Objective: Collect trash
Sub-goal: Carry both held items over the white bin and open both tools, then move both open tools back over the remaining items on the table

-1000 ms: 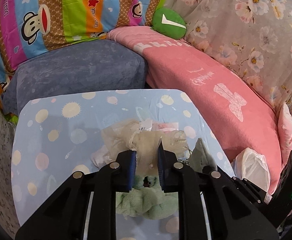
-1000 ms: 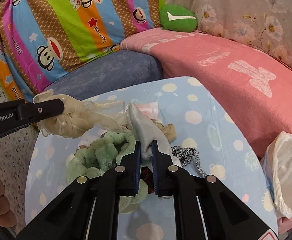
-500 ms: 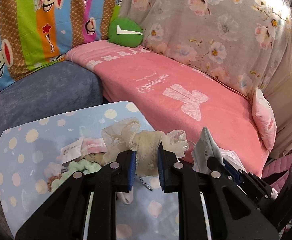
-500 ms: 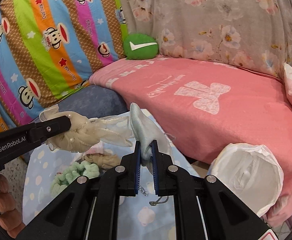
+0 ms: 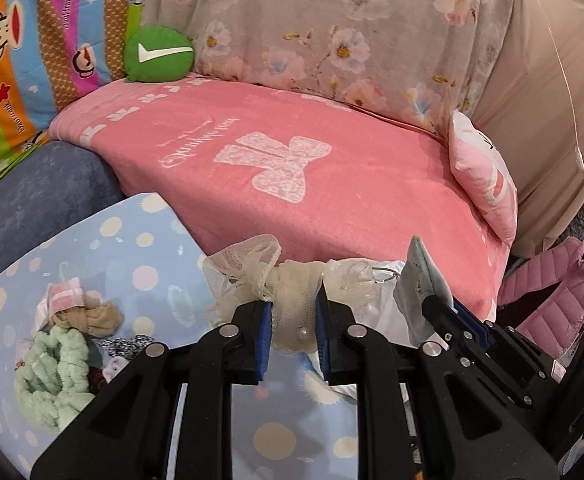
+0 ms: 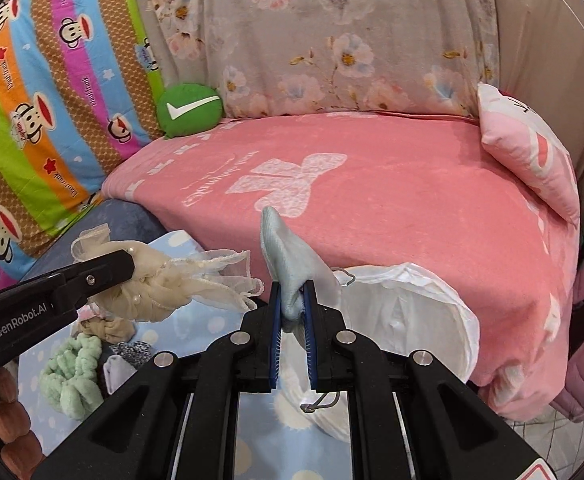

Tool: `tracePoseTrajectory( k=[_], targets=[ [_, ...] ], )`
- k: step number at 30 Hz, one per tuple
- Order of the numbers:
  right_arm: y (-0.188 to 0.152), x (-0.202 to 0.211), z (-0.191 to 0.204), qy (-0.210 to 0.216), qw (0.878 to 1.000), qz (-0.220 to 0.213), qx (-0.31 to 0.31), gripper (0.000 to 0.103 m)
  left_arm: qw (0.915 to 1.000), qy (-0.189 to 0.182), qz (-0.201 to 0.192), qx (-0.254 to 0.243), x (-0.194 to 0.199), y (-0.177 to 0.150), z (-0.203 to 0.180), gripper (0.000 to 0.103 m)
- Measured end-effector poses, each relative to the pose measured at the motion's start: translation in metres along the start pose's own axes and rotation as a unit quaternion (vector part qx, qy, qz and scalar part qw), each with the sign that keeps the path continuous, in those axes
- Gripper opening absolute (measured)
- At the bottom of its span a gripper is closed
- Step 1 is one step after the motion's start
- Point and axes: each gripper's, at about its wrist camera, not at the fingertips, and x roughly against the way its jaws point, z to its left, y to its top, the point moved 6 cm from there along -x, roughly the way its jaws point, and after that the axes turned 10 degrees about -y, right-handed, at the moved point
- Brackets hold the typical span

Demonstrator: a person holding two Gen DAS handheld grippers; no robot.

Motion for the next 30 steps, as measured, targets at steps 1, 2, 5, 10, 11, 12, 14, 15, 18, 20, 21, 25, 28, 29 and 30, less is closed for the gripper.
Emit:
tracePoseTrajectory(
  k=[1,2,5,10,11,12,14,15,18,20,21,25,28,29,30],
  targets=[
    [-0.002,-0.003,-0.008,-0.004,1.0,0.002,-0.005,0.01,1.0,-0.005,0.005,-0.004,-0.006,-0.001,-0.006,0.018],
    [-0.004,-0.007,-0.017,-0.009,1.0,0.006,-0.01,0.01,0.9999,-0.012,0.01,-0.008,-0.014,-0.002,-0.013,0.018],
    [-0.01,-0.017,-0.038,-0.021,0.999,0.016,-0.023,0.01,0.9992,-0.026,0.026,-0.016,-0.037,-0.004,-0.032,0.019],
    [-0.019,-0.036,-0.065,-0.036,0.998,0.034,-0.038,0.01,0.998,-0.042,0.043,-0.018,-0.067,-0.006,-0.048,0.019],
    [-0.02,-0.039,-0.068,-0.038,0.998,0.037,-0.04,0.01,0.9978,-0.045,0.046,-0.018,-0.072,-0.007,-0.051,0.021],
    [-0.021,-0.042,-0.071,-0.04,0.998,0.04,-0.042,0.01,0.9974,-0.05,0.047,-0.019,-0.078,-0.007,-0.054,0.021],
    [-0.021,-0.048,-0.075,-0.043,0.997,0.043,-0.043,0.012,0.997,-0.058,0.047,-0.019,-0.086,-0.007,-0.058,0.027],
    [-0.021,-0.05,-0.078,-0.044,0.997,0.043,-0.044,0.014,0.9972,-0.057,0.046,-0.017,-0.089,-0.007,-0.058,0.033],
    [-0.019,-0.051,-0.081,-0.052,0.997,0.037,-0.048,0.032,0.9988,-0.036,0.032,-0.008,-0.092,-0.004,-0.053,0.052],
    [-0.017,-0.05,-0.084,-0.064,0.996,0.027,-0.05,0.051,0.9994,-0.023,0.026,-0.007,-0.091,-0.003,-0.049,0.062],
    [-0.016,-0.049,-0.084,-0.067,0.996,0.023,-0.049,0.053,0.9996,-0.014,0.022,-0.006,-0.09,-0.002,-0.046,0.064],
    [-0.015,-0.047,-0.08,-0.066,0.996,0.022,-0.047,0.057,0.9998,-0.004,0.019,0.002,-0.085,-0.001,-0.035,0.064],
    [-0.017,-0.042,-0.076,-0.071,0.996,0.016,-0.042,0.065,0.9998,0.003,0.018,0.005,-0.08,-0.001,-0.028,0.065],
    [-0.017,-0.04,-0.074,-0.072,0.997,0.014,-0.039,0.066,0.9998,0.005,0.016,0.006,-0.078,-0.002,-0.026,0.065],
    [-0.018,-0.038,-0.072,-0.073,0.997,0.013,-0.037,0.067,0.9998,0.008,0.015,0.007,-0.076,-0.003,-0.024,0.065]
  ],
)
